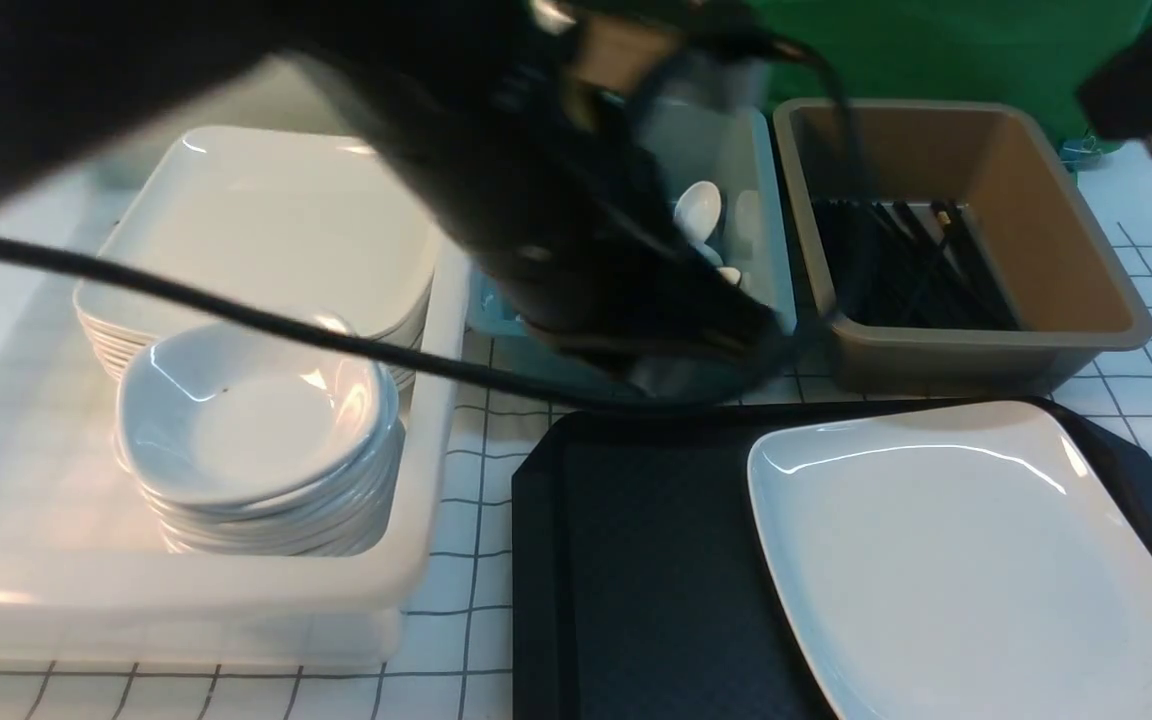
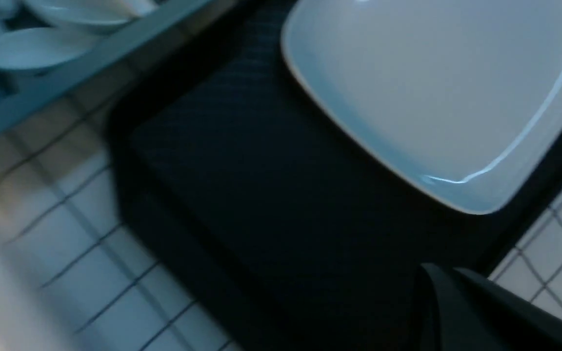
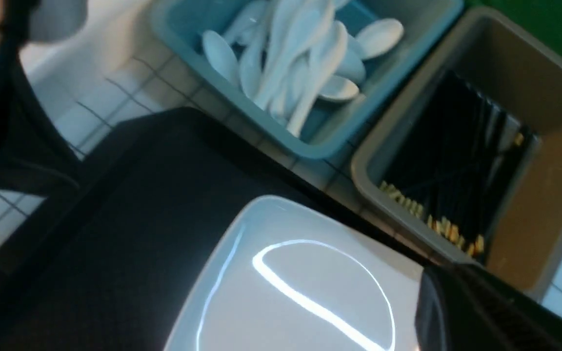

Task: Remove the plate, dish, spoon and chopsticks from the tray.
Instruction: Use the left arm to grab a plate from the dinner plate

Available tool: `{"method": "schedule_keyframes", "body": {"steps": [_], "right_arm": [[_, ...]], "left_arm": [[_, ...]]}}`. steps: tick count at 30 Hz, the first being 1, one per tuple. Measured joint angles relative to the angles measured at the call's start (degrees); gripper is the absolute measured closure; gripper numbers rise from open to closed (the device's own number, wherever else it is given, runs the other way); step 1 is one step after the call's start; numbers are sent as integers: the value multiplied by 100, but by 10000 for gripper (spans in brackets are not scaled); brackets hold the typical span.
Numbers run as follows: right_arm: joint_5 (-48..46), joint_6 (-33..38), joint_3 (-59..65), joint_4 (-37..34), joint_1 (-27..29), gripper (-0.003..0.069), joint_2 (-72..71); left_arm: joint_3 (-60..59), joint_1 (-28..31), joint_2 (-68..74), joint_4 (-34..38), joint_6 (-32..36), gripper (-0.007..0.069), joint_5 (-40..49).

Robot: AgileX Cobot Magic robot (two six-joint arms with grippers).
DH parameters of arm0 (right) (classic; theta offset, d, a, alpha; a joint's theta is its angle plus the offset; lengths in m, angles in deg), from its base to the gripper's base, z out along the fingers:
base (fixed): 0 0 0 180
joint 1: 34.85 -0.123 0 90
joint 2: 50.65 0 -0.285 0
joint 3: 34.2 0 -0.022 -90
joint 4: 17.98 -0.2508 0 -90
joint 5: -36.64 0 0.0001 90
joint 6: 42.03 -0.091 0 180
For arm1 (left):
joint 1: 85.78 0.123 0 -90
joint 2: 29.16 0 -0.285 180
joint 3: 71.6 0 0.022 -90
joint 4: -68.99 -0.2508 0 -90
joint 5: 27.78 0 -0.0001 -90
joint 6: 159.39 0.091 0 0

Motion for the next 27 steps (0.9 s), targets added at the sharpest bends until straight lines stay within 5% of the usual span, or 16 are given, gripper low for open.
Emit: {"method": "schedule_keyframes", "body": {"steps": [5, 19, 27], "right_arm": [[-5, -158, 869, 12, 502, 651, -460], [-22, -707, 1899, -18, 796, 651, -1747], [-26, -706, 1899, -22, 796, 651, -1754]], "left_arm": [[601, -18, 976, 209, 120, 597, -304], [1361, 43, 3073, -255, -187, 90, -1512], [1367, 54, 3473, -261, -207, 61, -2063]]}}
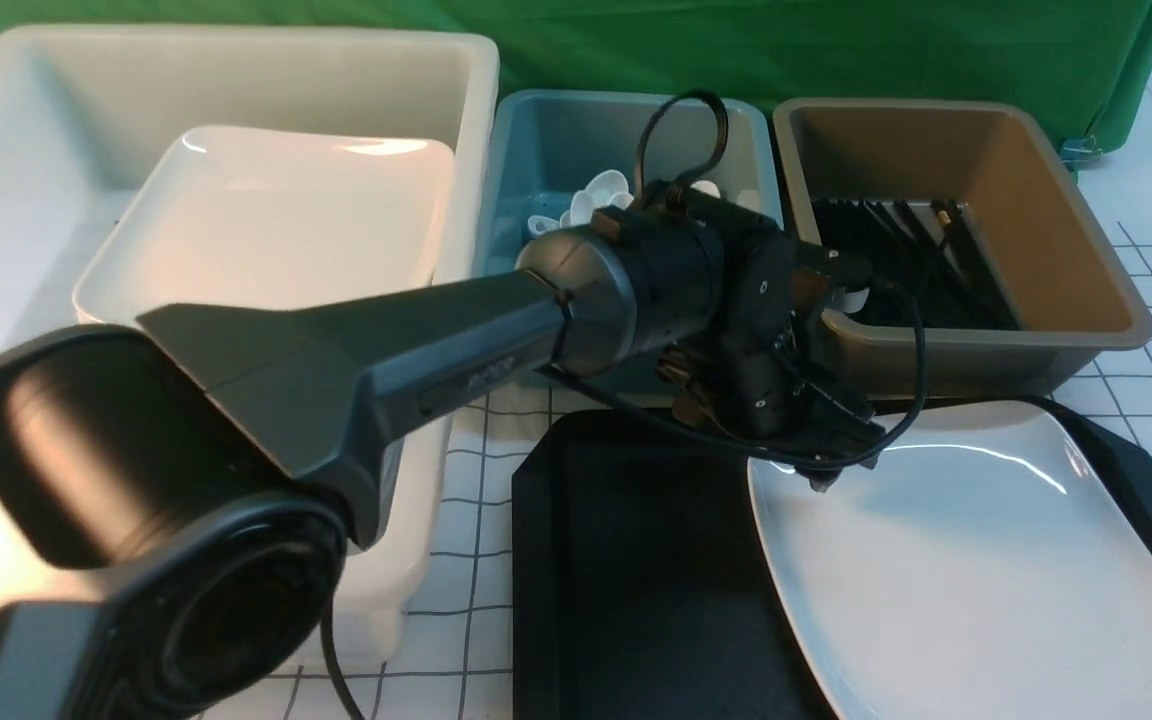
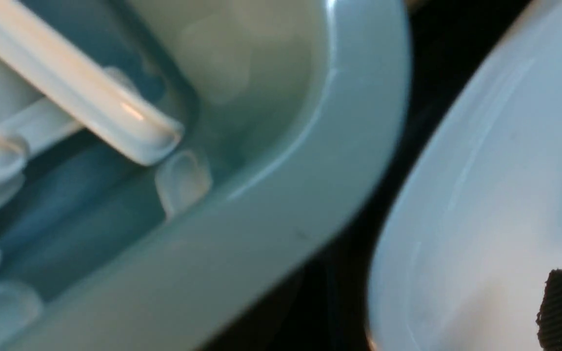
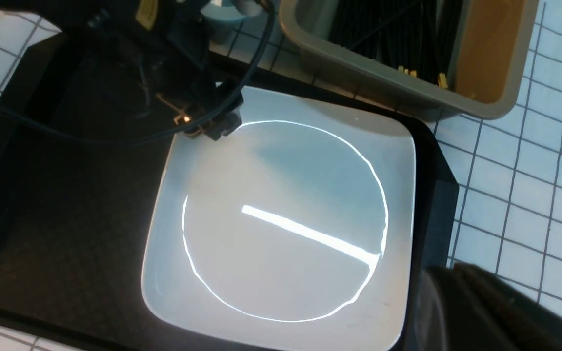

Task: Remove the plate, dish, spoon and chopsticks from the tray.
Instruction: Use the left arm to grab a plate from the dinner plate, then use the left arm to put the plate into the large storage box on the left

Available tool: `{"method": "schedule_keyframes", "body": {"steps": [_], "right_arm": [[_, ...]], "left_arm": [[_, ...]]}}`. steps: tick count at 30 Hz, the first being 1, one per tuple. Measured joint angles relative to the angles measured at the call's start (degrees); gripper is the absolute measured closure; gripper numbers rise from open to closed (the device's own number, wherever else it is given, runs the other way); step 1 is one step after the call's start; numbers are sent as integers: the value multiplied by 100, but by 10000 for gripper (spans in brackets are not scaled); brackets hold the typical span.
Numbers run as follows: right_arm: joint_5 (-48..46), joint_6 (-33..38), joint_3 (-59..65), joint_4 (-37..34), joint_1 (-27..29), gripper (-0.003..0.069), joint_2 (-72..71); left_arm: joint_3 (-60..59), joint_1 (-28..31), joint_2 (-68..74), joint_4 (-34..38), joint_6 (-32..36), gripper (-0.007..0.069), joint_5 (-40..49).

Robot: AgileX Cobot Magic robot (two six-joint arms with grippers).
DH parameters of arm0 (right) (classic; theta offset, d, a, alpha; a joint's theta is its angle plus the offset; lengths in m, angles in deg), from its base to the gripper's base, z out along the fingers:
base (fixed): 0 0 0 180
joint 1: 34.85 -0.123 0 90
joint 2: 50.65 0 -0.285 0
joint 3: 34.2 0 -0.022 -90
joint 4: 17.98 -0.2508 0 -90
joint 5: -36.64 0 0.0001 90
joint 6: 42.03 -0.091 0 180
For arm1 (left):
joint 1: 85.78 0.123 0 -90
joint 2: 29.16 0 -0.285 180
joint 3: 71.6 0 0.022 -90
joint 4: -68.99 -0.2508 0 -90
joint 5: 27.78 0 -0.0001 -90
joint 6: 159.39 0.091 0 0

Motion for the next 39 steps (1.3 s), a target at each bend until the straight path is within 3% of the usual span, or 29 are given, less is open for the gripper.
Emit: {"method": "schedule_keyframes", "body": {"steps": [6, 12, 15, 17, 18, 23, 32, 39], "right_arm": [[0, 126, 0, -63, 0, 651, 0], [0, 175, 0, -79, 0, 651, 0], [0, 224, 0, -84, 0, 651, 0], [0, 280, 0, -84, 0, 651, 0], [0, 285, 0, -84, 0, 650, 0], [20, 298, 0, -93, 0, 650, 0], [42, 302, 0, -97, 0, 650, 0], [49, 304, 0, -97, 0, 650, 0]], "left_arm": [[5, 0, 184, -75, -160, 95, -116], [52, 0, 235, -79, -226, 178, -244], [56, -5, 235, -18, -272, 301, -213], [70, 32, 169, -8, -290, 446, -66], [76, 47, 145, 14, -276, 461, -2], [82, 41, 17, 19, -152, 466, 440], [56, 22, -894, 19, 153, 561, 1005], [56, 22, -1545, -11, 339, 588, 1150]]}}
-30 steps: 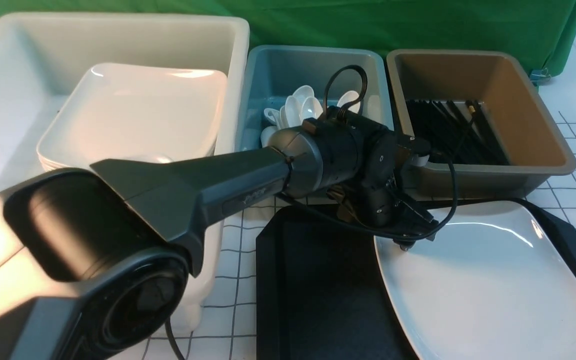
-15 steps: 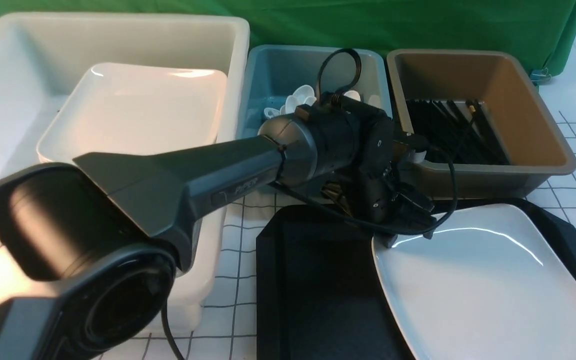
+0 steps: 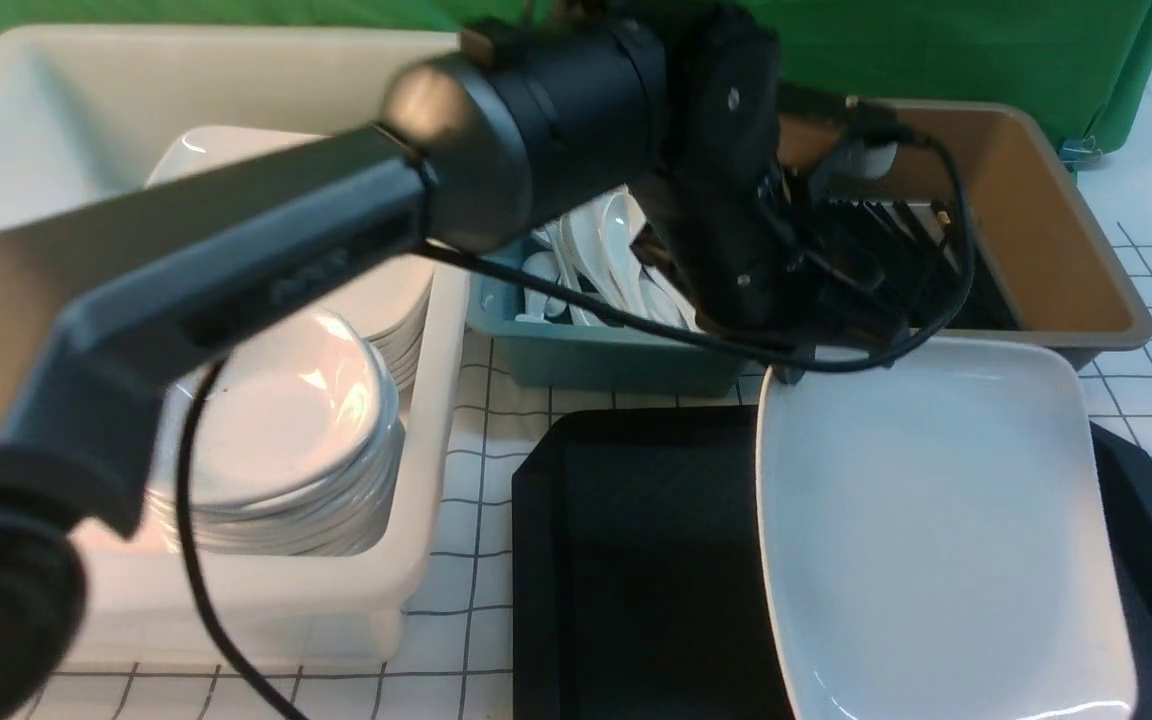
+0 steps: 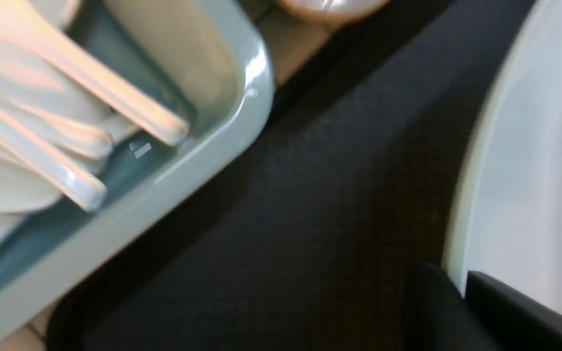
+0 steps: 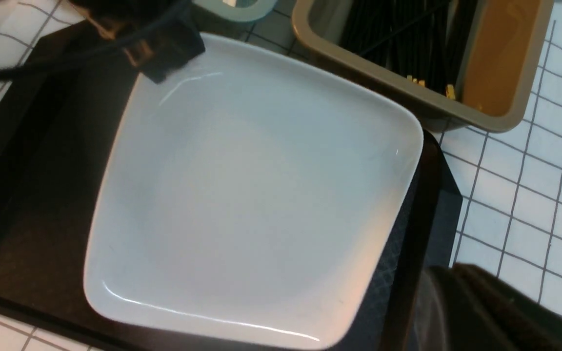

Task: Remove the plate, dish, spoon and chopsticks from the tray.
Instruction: Use the left arm to put the plate into the large storage box on the left

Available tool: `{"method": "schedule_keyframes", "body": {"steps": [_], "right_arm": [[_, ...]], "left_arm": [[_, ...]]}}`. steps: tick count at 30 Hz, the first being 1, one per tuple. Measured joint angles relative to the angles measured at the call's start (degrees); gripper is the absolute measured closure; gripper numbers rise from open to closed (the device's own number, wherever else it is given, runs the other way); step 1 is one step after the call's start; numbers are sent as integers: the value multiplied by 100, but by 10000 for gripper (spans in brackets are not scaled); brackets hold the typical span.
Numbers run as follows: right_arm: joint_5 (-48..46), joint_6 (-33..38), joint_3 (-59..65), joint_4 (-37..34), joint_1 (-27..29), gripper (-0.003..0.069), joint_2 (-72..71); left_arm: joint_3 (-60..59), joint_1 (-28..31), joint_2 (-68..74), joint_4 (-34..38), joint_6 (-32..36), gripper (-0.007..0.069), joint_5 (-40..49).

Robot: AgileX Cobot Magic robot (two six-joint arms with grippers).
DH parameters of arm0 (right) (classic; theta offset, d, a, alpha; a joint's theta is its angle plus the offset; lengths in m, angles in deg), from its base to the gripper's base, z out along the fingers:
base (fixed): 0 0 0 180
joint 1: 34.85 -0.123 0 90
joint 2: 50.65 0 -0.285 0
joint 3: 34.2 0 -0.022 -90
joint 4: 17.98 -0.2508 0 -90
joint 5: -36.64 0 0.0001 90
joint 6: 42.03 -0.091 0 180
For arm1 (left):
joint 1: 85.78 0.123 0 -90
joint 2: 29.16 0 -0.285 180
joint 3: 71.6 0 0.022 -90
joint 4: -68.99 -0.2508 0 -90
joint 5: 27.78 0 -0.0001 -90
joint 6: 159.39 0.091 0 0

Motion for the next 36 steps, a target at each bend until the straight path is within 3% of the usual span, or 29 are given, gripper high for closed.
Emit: {"method": "schedule_keyframes", "body": {"steps": [19, 31, 36], "right_arm": [[211, 5, 0, -45, 0, 650, 0], [290, 168, -65, -671, 0, 650, 0], [295, 485, -473, -1315, 0, 650, 0]], "left_arm": [[-18, 0, -1278, -242, 261, 592, 283], [-18, 0, -1729, -641, 216, 592, 256], [-18, 355, -2099, -700, 26, 592, 159]]}}
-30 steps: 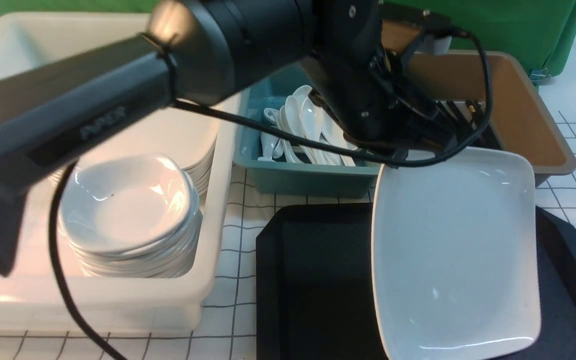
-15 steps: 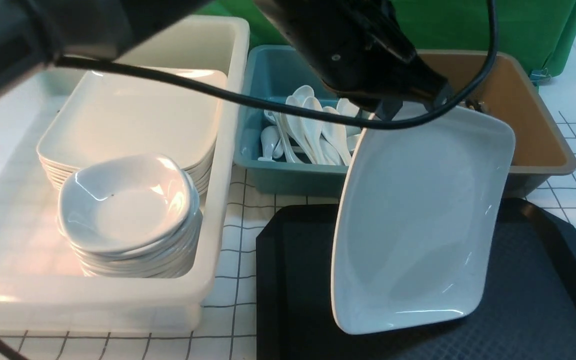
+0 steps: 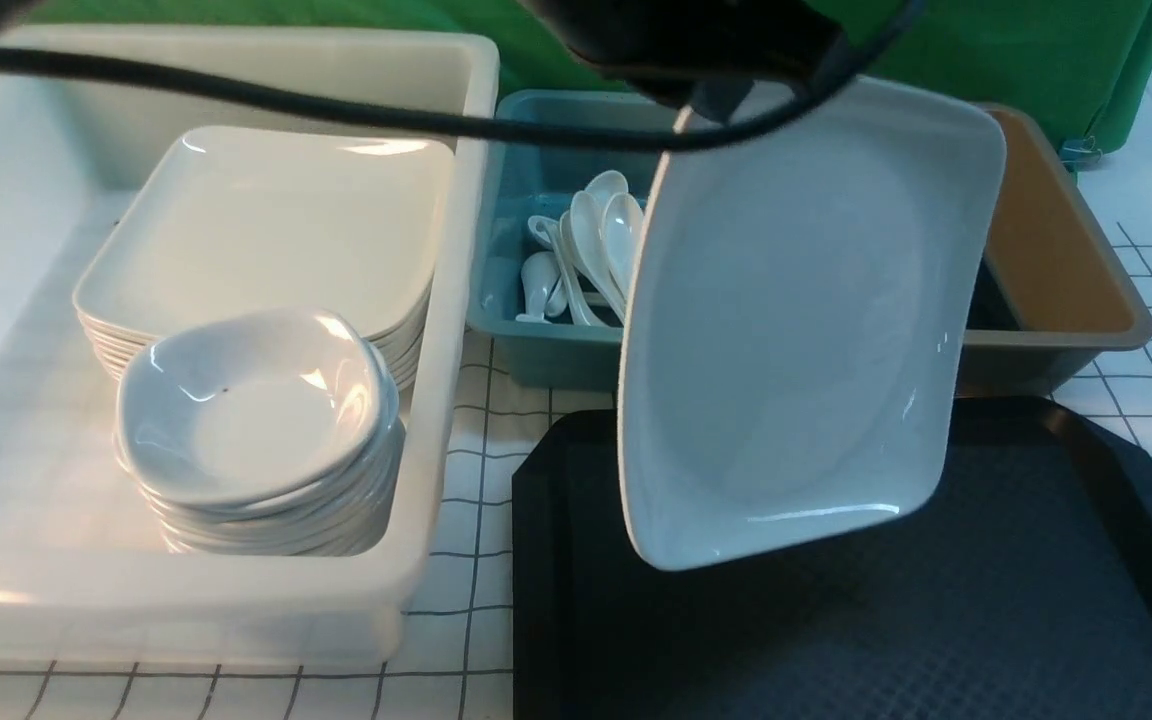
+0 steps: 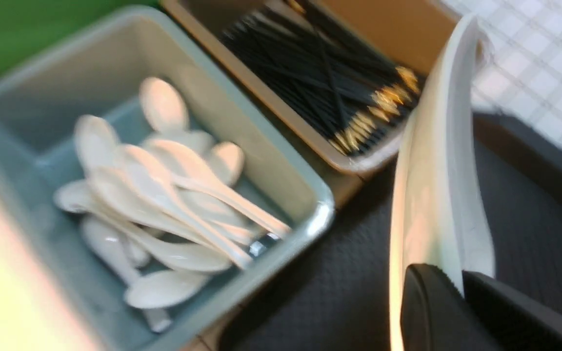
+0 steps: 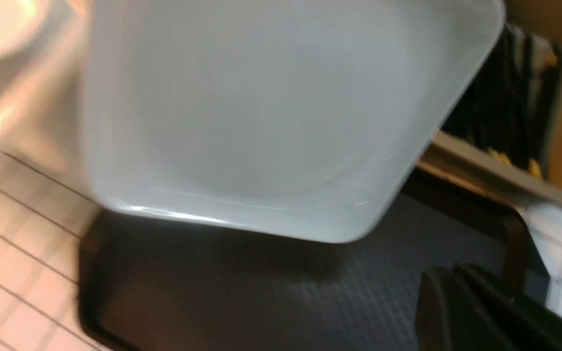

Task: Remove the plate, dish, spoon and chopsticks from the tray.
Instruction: Use the left arm to put the plate into the large storage box on the left

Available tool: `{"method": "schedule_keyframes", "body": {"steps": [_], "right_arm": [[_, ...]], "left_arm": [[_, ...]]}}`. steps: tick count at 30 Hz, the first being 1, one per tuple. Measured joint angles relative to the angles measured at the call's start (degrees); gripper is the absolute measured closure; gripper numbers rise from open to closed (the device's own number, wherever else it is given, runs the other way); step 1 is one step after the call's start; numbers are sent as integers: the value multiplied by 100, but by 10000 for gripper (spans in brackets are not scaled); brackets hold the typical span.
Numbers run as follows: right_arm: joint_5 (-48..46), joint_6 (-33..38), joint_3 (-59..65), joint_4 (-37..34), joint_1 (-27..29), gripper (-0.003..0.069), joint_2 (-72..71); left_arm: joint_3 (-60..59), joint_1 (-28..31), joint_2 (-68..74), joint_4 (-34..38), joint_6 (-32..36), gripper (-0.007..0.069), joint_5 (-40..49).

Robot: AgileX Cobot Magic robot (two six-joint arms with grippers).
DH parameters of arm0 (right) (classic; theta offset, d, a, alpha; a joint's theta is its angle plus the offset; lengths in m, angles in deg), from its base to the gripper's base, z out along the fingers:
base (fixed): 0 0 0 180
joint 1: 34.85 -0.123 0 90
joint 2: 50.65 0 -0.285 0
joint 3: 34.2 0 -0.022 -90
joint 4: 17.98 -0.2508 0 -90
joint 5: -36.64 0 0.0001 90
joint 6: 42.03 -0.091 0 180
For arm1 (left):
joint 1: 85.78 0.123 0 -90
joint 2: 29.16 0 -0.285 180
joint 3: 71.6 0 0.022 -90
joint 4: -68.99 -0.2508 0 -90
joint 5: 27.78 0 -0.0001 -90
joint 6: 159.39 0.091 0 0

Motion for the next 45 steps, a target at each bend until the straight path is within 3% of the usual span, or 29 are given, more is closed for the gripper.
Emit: {"method": "schedule_keyframes", "body": {"steps": [5, 10, 18, 24, 31, 35, 39, 45], "right_arm": [[0, 380, -430, -623, 0, 650, 111], [26, 941, -748, -1339, 0, 650, 507], [26, 1038, -1309, -1478, 0, 651, 1359], [68, 1038, -2045, -1450, -432, 651, 1888], [89, 749, -2932, -1051, -1407, 651, 2707], [48, 693, -3150, -951, -1776, 651, 3052], [49, 650, -3189, -926, -1915, 651, 3221], [250, 493, -3201, -886, -1935, 651, 3284]], "left_arm": [[0, 918, -415, 511, -35, 592, -104], [6, 2319, -743, 1422, 197, 592, -246], [-28, 4723, -812, 2836, 605, 592, -278], [-201, 5980, -592, 3374, 789, 591, -390], [-1251, 6290, -259, 3818, 1000, 590, -1027], [-2173, 6290, -87, 4775, 1377, 587, -1797], [-2840, 6290, 10, 5775, 1958, 587, -2346], [-3322, 6290, 62, 6024, 2273, 587, -2884]]}}
